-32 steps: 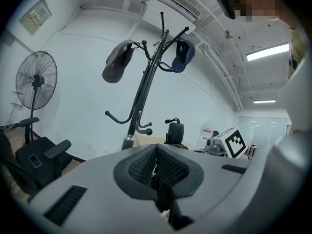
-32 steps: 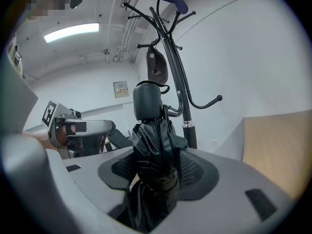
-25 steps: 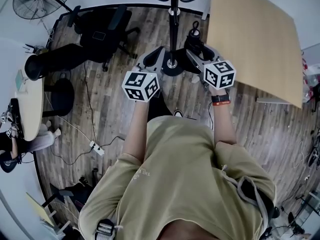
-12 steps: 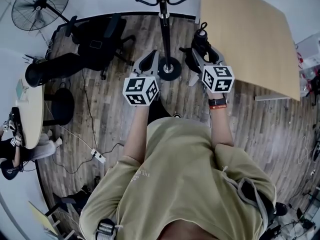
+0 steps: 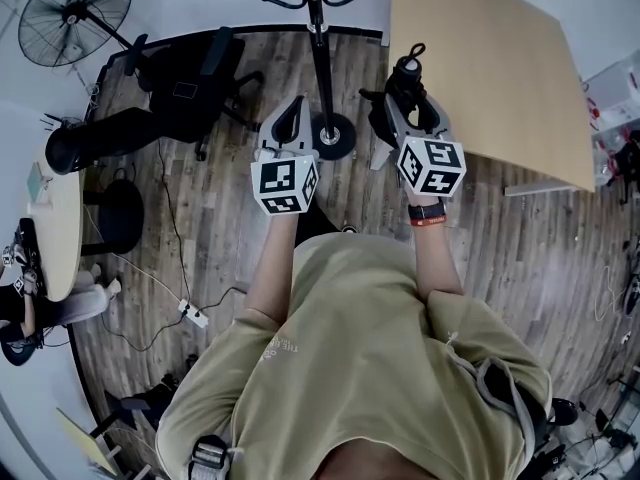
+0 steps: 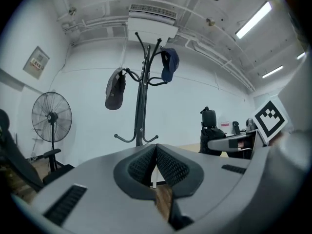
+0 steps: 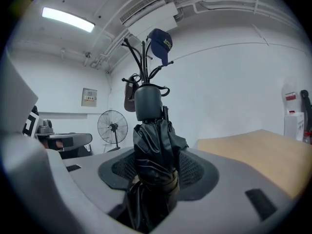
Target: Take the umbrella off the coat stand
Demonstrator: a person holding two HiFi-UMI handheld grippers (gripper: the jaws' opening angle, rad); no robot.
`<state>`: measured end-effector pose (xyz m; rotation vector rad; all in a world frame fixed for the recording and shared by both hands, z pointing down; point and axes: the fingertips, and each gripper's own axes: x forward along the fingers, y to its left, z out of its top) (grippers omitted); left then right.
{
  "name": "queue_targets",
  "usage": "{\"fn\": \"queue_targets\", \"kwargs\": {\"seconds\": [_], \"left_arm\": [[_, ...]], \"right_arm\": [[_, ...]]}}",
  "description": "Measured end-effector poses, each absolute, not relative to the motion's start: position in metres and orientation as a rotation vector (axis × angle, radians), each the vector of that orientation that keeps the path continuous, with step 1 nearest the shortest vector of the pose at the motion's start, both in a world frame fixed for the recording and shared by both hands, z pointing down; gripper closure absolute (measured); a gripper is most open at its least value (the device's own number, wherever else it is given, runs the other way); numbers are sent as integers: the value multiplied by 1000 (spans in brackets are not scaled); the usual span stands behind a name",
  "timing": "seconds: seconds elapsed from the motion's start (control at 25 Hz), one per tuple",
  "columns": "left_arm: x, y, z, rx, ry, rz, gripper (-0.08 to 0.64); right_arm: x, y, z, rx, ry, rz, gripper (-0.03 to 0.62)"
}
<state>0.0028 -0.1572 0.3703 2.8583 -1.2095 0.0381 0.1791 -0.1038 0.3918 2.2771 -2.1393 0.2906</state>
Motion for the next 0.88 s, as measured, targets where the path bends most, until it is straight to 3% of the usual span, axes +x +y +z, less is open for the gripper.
{"fn": "queue_targets", "kwargs": {"seconds": [0.88], "left_arm": [[-4,-146,400,2806,-1082,41,535]], "right_arm": [[151,-97,412,2197,-2203,395,356]]}}
